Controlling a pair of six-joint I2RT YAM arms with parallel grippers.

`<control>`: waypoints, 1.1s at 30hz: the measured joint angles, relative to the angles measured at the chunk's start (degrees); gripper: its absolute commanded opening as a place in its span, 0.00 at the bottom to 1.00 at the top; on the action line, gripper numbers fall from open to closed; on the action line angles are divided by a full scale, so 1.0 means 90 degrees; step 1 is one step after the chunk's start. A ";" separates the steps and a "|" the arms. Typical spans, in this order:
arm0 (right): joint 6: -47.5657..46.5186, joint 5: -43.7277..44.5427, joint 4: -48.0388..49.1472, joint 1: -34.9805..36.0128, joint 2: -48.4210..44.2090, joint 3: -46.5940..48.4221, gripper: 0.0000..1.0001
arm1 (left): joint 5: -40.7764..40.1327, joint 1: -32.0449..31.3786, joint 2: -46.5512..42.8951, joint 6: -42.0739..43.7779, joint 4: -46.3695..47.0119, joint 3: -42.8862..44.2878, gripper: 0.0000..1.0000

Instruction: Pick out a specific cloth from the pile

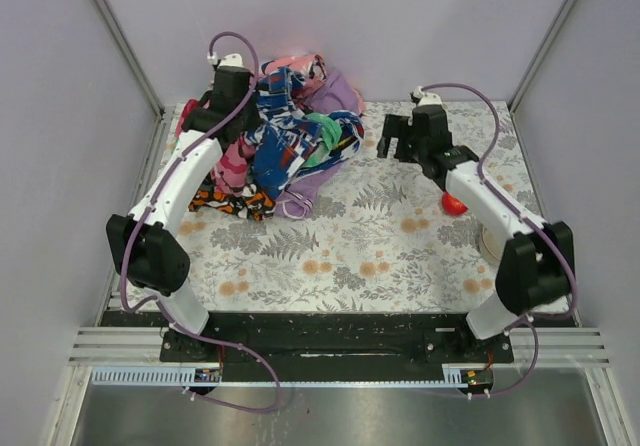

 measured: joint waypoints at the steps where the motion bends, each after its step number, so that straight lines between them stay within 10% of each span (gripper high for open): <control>1: -0.0005 -0.0068 0.0078 0.0000 0.0313 0.0289 0.99 | 0.0007 0.0097 -0.0029 0.0000 0.0007 -0.0032 0.00; 21: 0.0651 -0.0656 -0.0046 0.0000 0.6739 0.7378 0.99 | 0.0556 0.2693 0.0039 -0.0447 -0.0061 -0.0755 0.00; 33: 0.1389 -0.1030 -0.0243 0.0000 0.7638 0.8340 1.00 | 0.0687 0.3009 0.0260 -0.0583 -0.0083 -0.0753 0.00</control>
